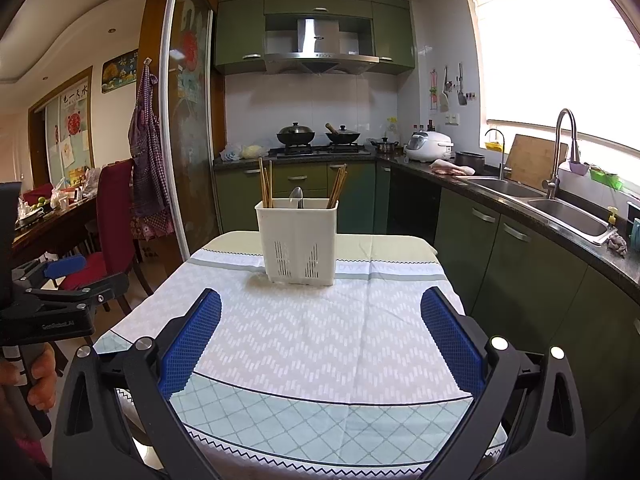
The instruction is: Organize utensils
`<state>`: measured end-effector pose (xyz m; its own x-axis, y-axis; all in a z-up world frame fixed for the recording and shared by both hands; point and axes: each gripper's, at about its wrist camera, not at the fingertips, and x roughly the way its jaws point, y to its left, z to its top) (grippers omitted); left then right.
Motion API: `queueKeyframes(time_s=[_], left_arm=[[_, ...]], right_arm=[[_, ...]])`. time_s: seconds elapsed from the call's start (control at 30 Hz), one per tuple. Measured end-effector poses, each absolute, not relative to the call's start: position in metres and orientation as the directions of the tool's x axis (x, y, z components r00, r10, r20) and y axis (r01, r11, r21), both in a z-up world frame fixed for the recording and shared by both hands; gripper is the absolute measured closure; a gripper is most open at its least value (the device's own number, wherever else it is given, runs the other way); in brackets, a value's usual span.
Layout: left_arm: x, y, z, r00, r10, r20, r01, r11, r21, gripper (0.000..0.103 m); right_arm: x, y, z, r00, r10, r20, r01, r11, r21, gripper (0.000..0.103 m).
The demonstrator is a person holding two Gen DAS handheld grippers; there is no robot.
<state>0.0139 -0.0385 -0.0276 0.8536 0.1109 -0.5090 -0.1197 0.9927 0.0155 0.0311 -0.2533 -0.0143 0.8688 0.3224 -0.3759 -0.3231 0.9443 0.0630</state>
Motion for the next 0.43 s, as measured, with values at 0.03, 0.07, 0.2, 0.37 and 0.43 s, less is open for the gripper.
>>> queueKeyframes(time_s=[0.03,0.07,0.2,0.37,0.43], left_arm=[[0.0153,-0.0373,-0.0289,0.85,0.112,-0.515,-0.122,0.992,0.015,0.007],[0.0167,-0.0358,-0.0301,0.845,0.108,-0.524,-0.122,0.993,0.009,0.007],[0.0201,-0.0336,-0.0322,0.837,0.112,-0.535,-0.126,0.992,0.011,0.007],[0.0228,-0.0307,-0.0357,0.829,0.117,-0.546,-0.132,0.991,0.012,0.007],[0.0238,-0.0292,-0.0366,0.826,0.114,-0.552,-0.131,0.991,0.009,0.007]], right_arm=[[0.0313,-0.2533,-0.0145,0.869,0.321,-0.376,-0.321,0.945,0.063,0.005],[0.0324,-0.2538,-0.0153,0.869,0.319,-0.378,-0.32,0.945,0.063,0.005],[0.0351,-0.2546,-0.0178,0.867,0.318,-0.384,-0.316,0.946,0.07,0.005],[0.0382,-0.2523,-0.0201,0.863,0.318,-0.393,-0.317,0.946,0.069,0.005],[0.0392,-0.251,-0.0212,0.862,0.316,-0.397,-0.316,0.946,0.068,0.005]])
